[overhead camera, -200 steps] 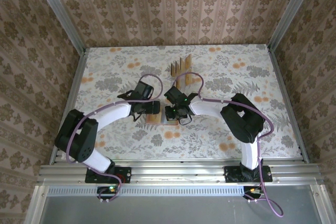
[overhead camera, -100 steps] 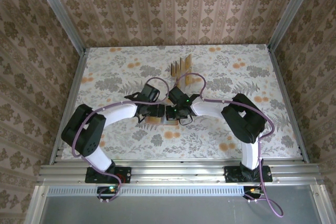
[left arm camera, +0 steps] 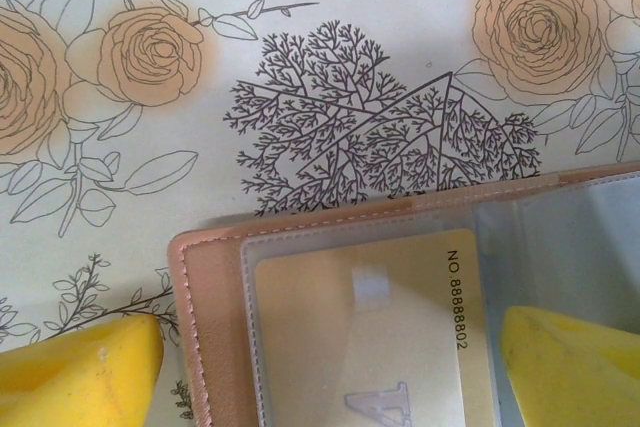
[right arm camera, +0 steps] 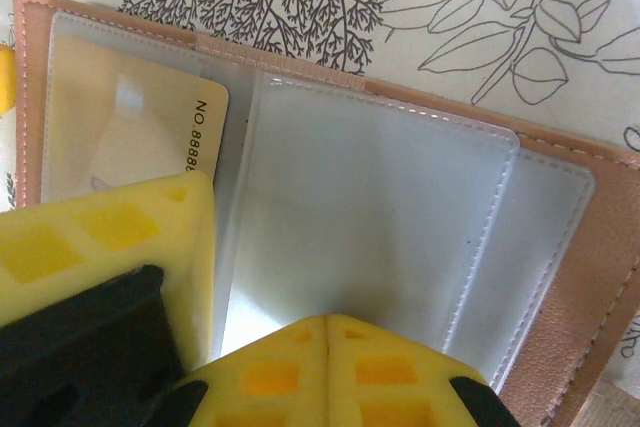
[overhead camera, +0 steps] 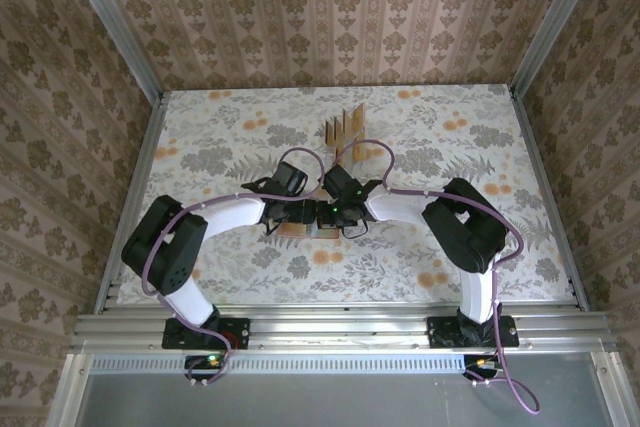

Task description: Put the credit cards into the card holder

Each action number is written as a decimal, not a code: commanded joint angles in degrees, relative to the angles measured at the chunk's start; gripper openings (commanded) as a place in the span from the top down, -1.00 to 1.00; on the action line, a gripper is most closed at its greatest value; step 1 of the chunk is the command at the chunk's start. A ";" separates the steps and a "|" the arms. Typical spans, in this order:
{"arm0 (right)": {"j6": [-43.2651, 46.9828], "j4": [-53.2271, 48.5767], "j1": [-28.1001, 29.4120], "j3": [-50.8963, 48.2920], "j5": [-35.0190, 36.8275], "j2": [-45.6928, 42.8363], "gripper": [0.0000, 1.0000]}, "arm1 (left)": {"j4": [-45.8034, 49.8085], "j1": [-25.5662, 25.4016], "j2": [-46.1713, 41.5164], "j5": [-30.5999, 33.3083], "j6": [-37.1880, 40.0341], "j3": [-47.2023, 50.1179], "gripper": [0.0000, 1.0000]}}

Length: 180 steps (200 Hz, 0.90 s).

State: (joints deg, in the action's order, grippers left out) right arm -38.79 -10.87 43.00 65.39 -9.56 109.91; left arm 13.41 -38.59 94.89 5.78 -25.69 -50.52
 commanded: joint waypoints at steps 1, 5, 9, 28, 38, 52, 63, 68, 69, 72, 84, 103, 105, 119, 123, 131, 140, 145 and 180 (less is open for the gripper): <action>-0.41 -1.95 -0.08 -1.51 0.76 -0.32 1.00 | 0.29 -0.47 1.44 0.52 -0.53 0.95 -0.77; -0.50 -1.89 -0.05 -1.50 0.77 -0.36 1.00 | 0.32 -0.46 1.49 0.62 -0.42 0.97 -0.77; -0.42 -1.88 -0.04 -1.50 0.77 -0.36 1.00 | 0.51 -0.52 1.44 0.71 -0.43 0.95 -0.77; -0.43 -1.95 -0.09 -1.64 0.77 -0.35 1.00 | 1.20 -0.51 1.49 1.33 -0.24 0.95 -0.76; -0.42 -1.92 -0.18 -1.65 0.77 -0.31 1.00 | 1.61 -0.37 1.44 1.74 -0.19 1.10 -0.76; -0.39 -2.04 -0.11 -1.64 0.77 -0.32 1.00 | 1.95 -0.42 1.33 2.28 -0.22 1.12 -0.76; -0.41 -2.05 -0.11 -1.65 0.78 -0.35 1.00 | 2.02 -0.26 1.10 2.54 -0.19 1.37 -0.75; -0.35 -1.98 -0.12 -1.61 0.77 -0.32 1.00 | 2.04 -0.22 1.04 2.64 -0.18 1.48 -0.75; -0.34 -2.01 -0.12 -1.59 0.77 -0.31 1.00 | 2.05 -0.20 0.97 2.69 -0.21 1.48 -0.75; -0.38 -2.04 -0.11 -1.55 0.75 -0.31 1.00 | 2.20 -0.21 0.96 2.74 -0.23 1.51 -0.75; -0.33 -2.18 -0.13 -1.44 0.77 -0.29 1.00 | 2.32 -0.01 0.63 3.00 -0.21 1.75 -0.75; -0.33 -2.31 -0.21 -1.35 0.78 -0.14 1.00 | 2.32 0.31 0.07 2.92 -0.14 2.08 -0.75; -0.35 -2.29 -0.20 -1.32 0.71 -0.18 1.00 | 2.30 0.35 0.04 2.92 -0.14 2.11 -0.75; -0.25 -2.34 -0.23 -1.13 0.55 -0.18 1.00 | 2.19 0.44 -0.22 2.62 0.12 2.18 -0.75; -0.25 -2.40 -0.20 -1.04 0.47 -0.19 1.00 | 2.10 0.45 -0.25 2.48 0.08 2.18 -0.75; -0.16 -2.51 -0.22 -0.80 0.34 -0.14 1.00 | 1.71 0.44 -0.32 2.05 0.23 2.19 -0.75; 0.01 -2.73 -0.23 -0.31 -0.07 -0.19 1.00 | 1.31 0.45 -0.52 1.36 0.39 2.22 -0.76; 0.15 -2.78 -0.23 -0.06 -0.42 -0.19 1.00 | 1.23 0.44 -0.61 1.07 0.45 2.06 -0.76; 0.51 -4.10 -0.45 2.37 -2.19 -2.01 1.00 | 1.30 0.68 -2.27 -0.94 0.58 0.76 -0.80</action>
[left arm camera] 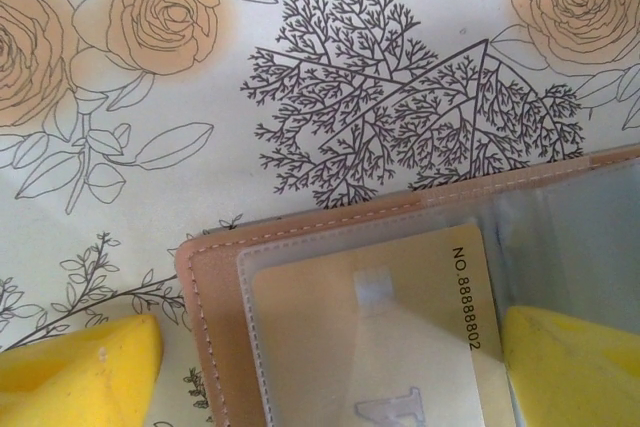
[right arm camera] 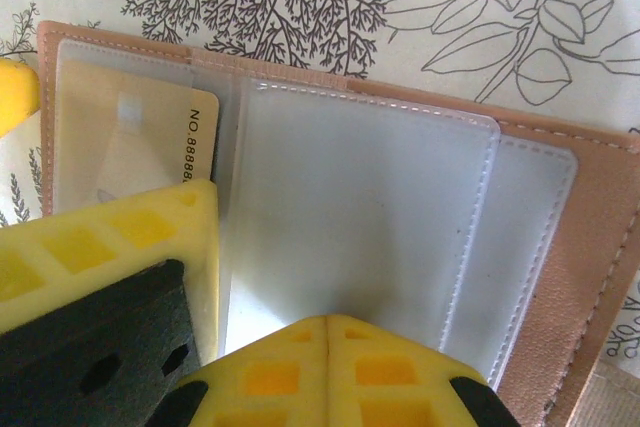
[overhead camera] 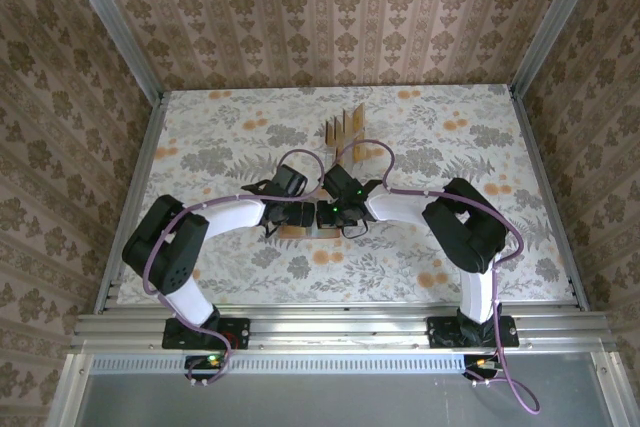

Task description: Put the credit cards into the card holder

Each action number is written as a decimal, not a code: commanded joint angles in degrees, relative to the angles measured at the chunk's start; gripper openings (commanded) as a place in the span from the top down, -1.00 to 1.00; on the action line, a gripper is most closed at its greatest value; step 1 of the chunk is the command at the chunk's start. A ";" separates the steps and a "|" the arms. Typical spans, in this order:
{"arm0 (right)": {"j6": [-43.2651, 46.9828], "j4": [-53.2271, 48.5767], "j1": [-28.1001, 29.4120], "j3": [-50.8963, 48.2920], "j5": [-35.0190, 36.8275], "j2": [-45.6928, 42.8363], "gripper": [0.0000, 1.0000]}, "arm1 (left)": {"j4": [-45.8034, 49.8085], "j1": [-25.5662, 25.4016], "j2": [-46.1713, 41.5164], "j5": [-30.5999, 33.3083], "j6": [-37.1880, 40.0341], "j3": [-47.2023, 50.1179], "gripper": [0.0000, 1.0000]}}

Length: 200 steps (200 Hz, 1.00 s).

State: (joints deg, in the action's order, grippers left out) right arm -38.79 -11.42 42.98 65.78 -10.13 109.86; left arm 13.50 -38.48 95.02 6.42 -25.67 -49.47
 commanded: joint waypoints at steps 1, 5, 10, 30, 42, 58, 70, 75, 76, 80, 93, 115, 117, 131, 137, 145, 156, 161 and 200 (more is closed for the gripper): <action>0.53 -3.58 -0.44 2.02 -1.63 -2.04 1.00 | 1.20 0.59 -2.44 -1.66 0.59 -0.32 -0.80; 0.63 -3.74 -0.57 2.24 -1.80 -2.46 0.98 | 1.24 0.66 -2.71 -1.87 0.54 -0.44 -0.81; 0.60 -3.88 -0.68 2.33 -1.89 -2.93 0.97 | 1.41 0.77 -3.18 -2.00 0.45 -0.56 -0.81; 0.73 -4.51 -1.55 2.38 -2.17 -5.28 0.91 | 1.91 1.62 -4.90 -2.53 0.14 -0.70 -0.83; 0.92 -5.10 -2.09 2.27 -2.09 -6.37 0.89 | 2.27 2.26 -5.85 -2.64 -0.05 -0.54 -0.84; 1.65 -5.88 -2.85 1.78 -1.54 -7.28 0.88 | 2.90 2.94 -7.30 -2.48 -0.02 -0.05 -0.85; 2.09 -6.28 -3.55 1.38 -1.47 -7.37 0.88 | 3.50 3.30 -8.31 -2.31 -0.13 0.30 -0.85; 2.23 -6.34 -3.92 1.29 -1.54 -7.22 0.88 | 3.76 3.40 -8.78 -2.28 -0.15 0.45 -0.85; 2.27 -6.34 -3.94 1.28 -1.55 -7.17 0.88 | 3.75 3.40 -8.88 -2.28 -0.21 0.48 -0.85; 2.39 -6.41 -4.16 1.22 -1.65 -7.02 0.88 | 3.94 3.45 -9.10 -2.28 -0.09 0.62 -0.85; 2.99 -6.50 -4.65 1.28 -1.80 -6.22 0.89 | 4.33 3.44 -9.99 -2.44 -0.30 1.09 -0.85; 3.90 -6.76 -4.92 2.34 -2.17 -4.44 0.90 | 4.73 3.32 -10.97 -2.81 -0.60 2.15 -0.85; 4.00 -6.79 -4.92 2.45 -2.22 -4.23 0.90 | 4.77 3.32 -11.10 -2.81 -0.61 2.31 -0.85; 4.22 -6.77 -4.93 3.19 -2.54 -3.09 0.91 | 4.78 3.15 -11.44 -2.66 -0.79 3.21 -0.85; 4.30 -6.80 -4.93 3.47 -2.61 -2.66 0.91 | 4.77 3.06 -11.61 -2.64 -0.89 3.50 -0.85; 4.41 -6.86 -4.97 3.72 -2.70 -2.07 0.91 | 4.73 2.98 -11.78 -2.64 -0.95 4.00 -0.85; 4.47 -6.66 -4.93 3.95 -2.79 -1.27 0.91 | 4.75 2.91 -11.96 -2.59 -1.08 4.53 -0.85; 4.47 -6.57 -4.99 3.97 -2.84 -0.97 0.91 | 4.69 2.88 -12.04 -2.63 -1.10 4.72 -0.85; 4.51 -5.99 -4.93 4.71 -3.49 1.61 0.93 | 4.18 2.38 -11.88 -2.76 -1.14 5.44 -0.86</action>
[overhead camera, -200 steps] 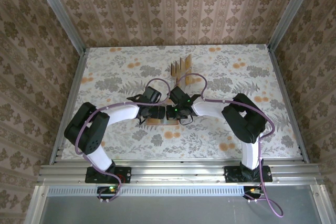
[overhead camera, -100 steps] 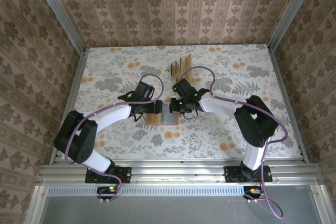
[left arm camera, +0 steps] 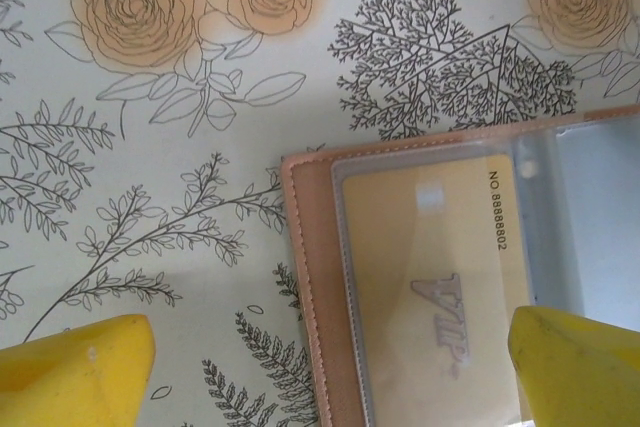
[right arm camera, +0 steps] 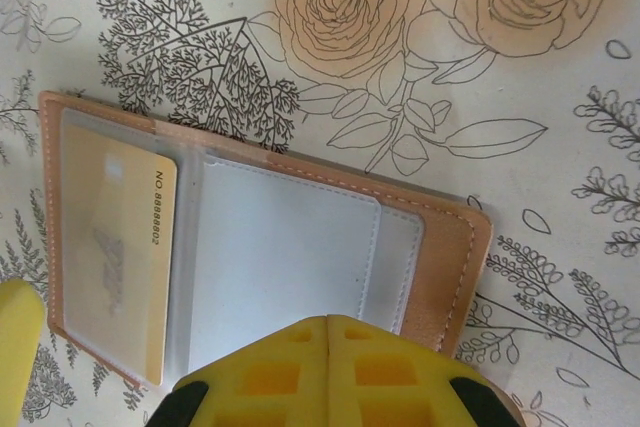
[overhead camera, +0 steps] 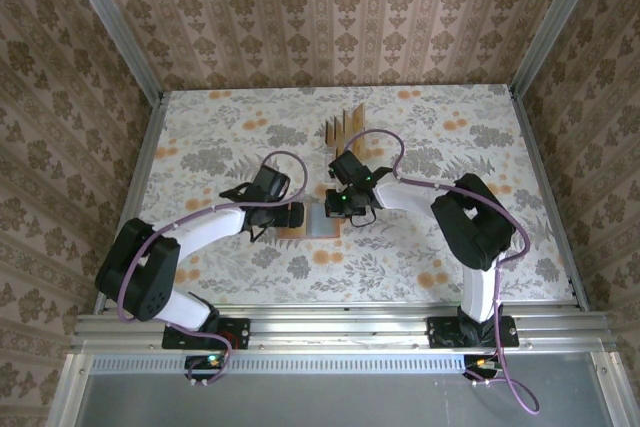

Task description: Put the credit cards into the card holder

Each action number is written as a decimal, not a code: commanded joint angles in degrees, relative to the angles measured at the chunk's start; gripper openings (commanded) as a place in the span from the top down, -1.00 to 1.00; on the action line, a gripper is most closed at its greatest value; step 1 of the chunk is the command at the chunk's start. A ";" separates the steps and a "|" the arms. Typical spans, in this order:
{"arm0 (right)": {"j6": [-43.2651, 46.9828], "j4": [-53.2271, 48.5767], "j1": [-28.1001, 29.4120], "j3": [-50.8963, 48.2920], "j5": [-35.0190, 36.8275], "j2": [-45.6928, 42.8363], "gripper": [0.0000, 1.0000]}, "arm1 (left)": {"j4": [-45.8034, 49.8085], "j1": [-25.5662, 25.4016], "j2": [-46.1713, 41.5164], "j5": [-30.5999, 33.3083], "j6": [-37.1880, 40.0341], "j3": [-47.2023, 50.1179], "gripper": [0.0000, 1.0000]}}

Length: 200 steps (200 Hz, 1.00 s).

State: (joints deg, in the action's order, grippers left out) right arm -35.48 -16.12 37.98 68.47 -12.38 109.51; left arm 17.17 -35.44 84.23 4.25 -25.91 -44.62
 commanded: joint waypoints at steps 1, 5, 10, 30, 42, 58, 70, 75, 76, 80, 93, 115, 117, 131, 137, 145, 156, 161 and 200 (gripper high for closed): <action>1.21 -1.29 0.08 2.02 -1.24 2.08 0.93 | 0.46 -0.67 -1.08 -0.58 -0.90 0.59 -0.86; 1.14 -1.22 0.08 2.19 -1.32 2.31 0.93 | 0.46 -0.69 -1.02 -0.56 -0.82 0.59 -0.86; 1.07 -1.13 0.16 2.16 -1.47 2.56 0.94 | 0.40 -0.85 -1.04 -0.58 -0.85 0.60 -0.86; 1.01 -0.84 0.44 2.59 -1.80 3.28 0.94 | 0.01 -1.09 -0.60 -0.58 -0.56 0.59 -0.86; 0.89 -0.88 0.81 3.06 -1.94 3.86 0.94 | -0.23 -1.21 -0.47 -0.65 -0.55 0.68 -0.86; 0.81 -0.88 1.35 3.63 -2.03 4.60 0.95 | -0.60 -1.33 -0.25 -0.79 -0.57 0.85 -0.86; 0.63 -0.83 1.65 4.01 -2.14 5.10 0.95 | -0.92 -1.47 -0.18 -0.98 -0.60 1.03 -0.86; 0.50 -0.73 1.74 4.13 -2.21 5.29 0.96 | -1.12 -1.56 -0.15 -0.99 -0.60 1.12 -0.86; 0.46 -0.74 1.75 4.17 -2.21 5.32 0.95 | -1.14 -1.60 -0.18 -1.04 -0.57 1.16 -0.86; 0.37 -0.61 1.83 4.22 -2.26 5.40 0.96 | -1.31 -1.59 -0.21 -1.08 -0.55 1.23 -0.86; 0.10 -0.39 2.08 4.36 -2.30 5.70 0.96 | -1.60 -1.95 -0.47 -1.13 -0.46 1.40 -0.86; -0.07 -0.22 2.25 4.16 -2.30 5.93 0.96 | -1.89 -2.34 -0.83 -1.17 -0.26 1.54 -0.86; -0.04 -0.23 2.21 4.12 -2.30 5.90 0.96 | -1.90 -2.35 -0.82 -1.18 -0.27 1.57 -0.86; -0.17 -0.04 2.20 3.90 -2.32 5.88 0.96 | -2.31 -2.64 -0.86 -1.26 -0.26 1.85 -0.86; -0.22 -0.01 2.16 3.82 -2.30 5.84 0.96 | -2.55 -2.73 -0.86 -1.31 -0.20 2.00 -0.86; -0.23 0.12 2.20 3.69 -2.30 5.80 0.96 | -3.11 -2.94 -0.84 -1.51 -0.28 2.24 -0.86; -0.29 0.18 2.26 3.61 -2.30 5.79 0.96 | -4.12 -3.19 -0.83 -1.77 -0.37 2.73 -0.86; -0.42 0.23 2.24 3.53 -2.30 5.80 0.96 | -4.57 -3.30 -0.97 -1.92 -0.32 2.86 -0.86; -0.60 0.30 2.28 3.51 -2.39 5.78 0.96 | -7.63 -4.55 -1.00 -2.58 -0.34 3.39 -0.86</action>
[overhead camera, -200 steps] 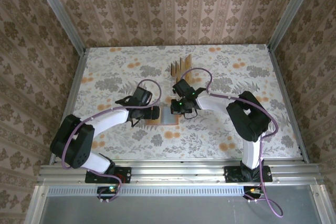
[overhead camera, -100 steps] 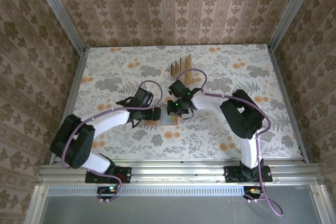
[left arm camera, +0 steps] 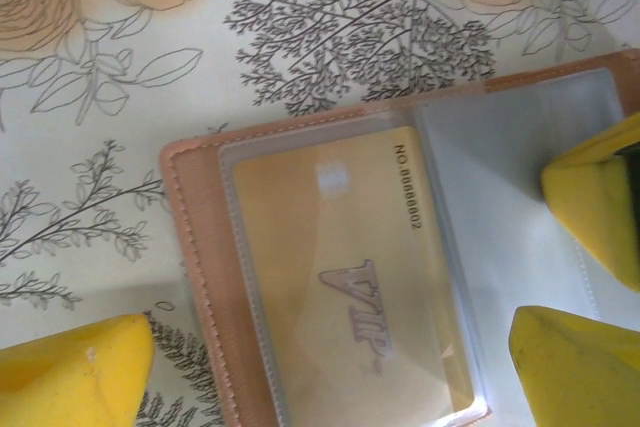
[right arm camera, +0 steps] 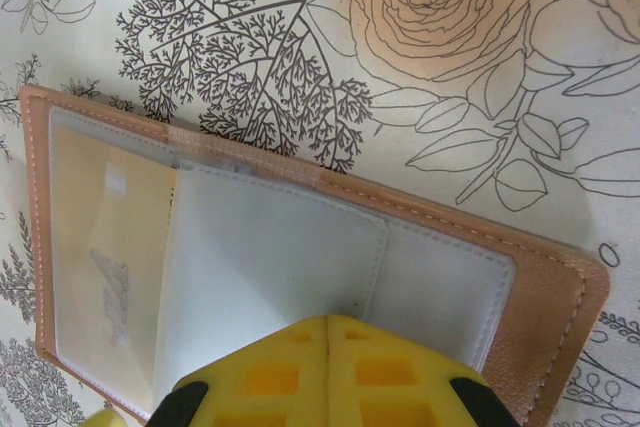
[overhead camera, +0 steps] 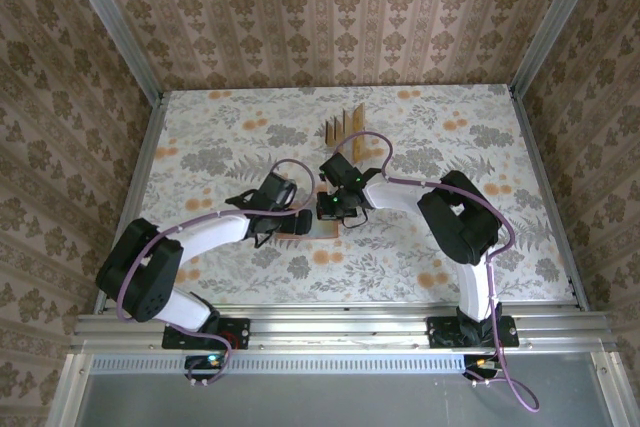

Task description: Put the credit cards into the card holder

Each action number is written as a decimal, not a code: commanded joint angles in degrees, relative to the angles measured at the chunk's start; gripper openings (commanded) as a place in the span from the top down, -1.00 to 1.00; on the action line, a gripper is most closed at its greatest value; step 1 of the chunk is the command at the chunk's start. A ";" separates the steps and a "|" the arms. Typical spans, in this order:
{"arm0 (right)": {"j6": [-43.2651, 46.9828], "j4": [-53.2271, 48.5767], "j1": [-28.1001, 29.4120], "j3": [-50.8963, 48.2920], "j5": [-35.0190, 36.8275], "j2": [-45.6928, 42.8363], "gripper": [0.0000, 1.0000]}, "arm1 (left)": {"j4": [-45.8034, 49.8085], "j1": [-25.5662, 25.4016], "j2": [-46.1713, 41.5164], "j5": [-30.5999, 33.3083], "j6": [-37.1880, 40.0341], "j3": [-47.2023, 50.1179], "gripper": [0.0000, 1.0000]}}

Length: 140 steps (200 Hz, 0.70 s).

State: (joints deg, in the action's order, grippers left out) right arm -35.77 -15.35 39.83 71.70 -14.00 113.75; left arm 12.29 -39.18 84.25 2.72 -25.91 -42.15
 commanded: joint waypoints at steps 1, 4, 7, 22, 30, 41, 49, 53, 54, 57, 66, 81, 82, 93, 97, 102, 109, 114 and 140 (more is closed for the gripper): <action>-0.34 -0.47 0.42 0.28 -0.77 1.55 0.96 | -2.82 -0.86 -1.02 -1.05 -0.35 0.93 -0.86; -0.27 -0.42 0.38 0.28 -0.77 1.56 0.97 | -3.07 -0.93 -1.02 -1.07 -0.32 1.01 -0.86; -0.27 -0.39 0.37 0.28 -0.83 1.56 0.97 | -3.33 -1.01 -1.03 -1.05 -0.31 1.08 -0.86; -0.31 -0.38 0.42 0.28 -0.77 1.42 0.96 | -3.68 -1.12 -0.65 -1.13 -0.49 1.16 -0.87; -0.43 -0.38 0.40 0.28 -0.85 1.46 0.96 | -3.51 -1.09 -0.13 -1.13 -0.50 1.07 -0.87; -0.48 -0.28 0.41 0.28 -0.92 1.40 0.97 | -3.29 -1.21 0.79 -1.06 -0.37 1.10 -0.86; -0.55 -0.29 0.40 0.27 -0.94 1.44 0.97 | -3.24 -1.20 1.27 -0.84 -0.38 1.32 -0.86; -0.58 -0.29 0.41 0.28 -0.86 1.51 0.97 | -3.24 -1.32 1.51 -0.68 -0.41 1.49 -0.85; -0.55 -0.29 0.37 0.28 -0.86 1.49 0.97 | -3.24 -1.24 1.56 -0.65 -0.43 1.52 -0.85; -0.58 -0.31 0.41 0.28 -0.85 1.38 0.97 | -3.29 -1.27 1.65 -0.55 -0.50 1.68 -0.85; -0.58 -0.38 0.41 0.35 -0.85 1.32 0.97 | -3.29 -1.21 1.88 -0.22 -0.64 2.26 -0.84; -0.68 -0.35 0.42 0.42 -0.90 1.21 0.97 | -3.24 -1.28 2.43 0.57 -0.85 2.95 -0.81; -0.69 -0.37 0.42 0.44 -0.92 1.21 0.97 | -3.24 -1.27 2.51 0.59 -0.79 2.99 -0.81; -0.69 -0.54 0.37 0.66 -0.94 1.00 0.97 | -2.81 -1.19 2.88 1.09 -0.81 3.29 -0.80; -0.74 -0.55 0.31 0.72 -1.02 0.96 0.96 | -2.76 -1.26 2.94 1.26 -0.76 3.43 -0.80; -0.79 -0.42 0.37 0.72 -1.03 0.86 0.96 | -2.62 -1.27 2.95 1.52 -0.81 3.59 -0.79; -0.85 -0.47 0.33 0.76 -1.12 0.77 0.96 | -2.50 -1.26 3.03 1.96 -0.90 3.74 -0.78; -0.89 -0.53 0.25 0.86 -1.20 0.54 0.96 | -2.40 -1.29 3.09 2.24 -1.04 3.87 -0.78; -1.57 0.05 -0.15 -0.01 -0.97 -2.06 0.84 | -2.25 -1.33 2.87 2.89 -1.15 4.39 -0.77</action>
State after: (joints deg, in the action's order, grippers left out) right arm -36.23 -15.27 39.81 71.70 -14.22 113.75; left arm 8.47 -40.21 86.43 3.77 -25.93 -39.22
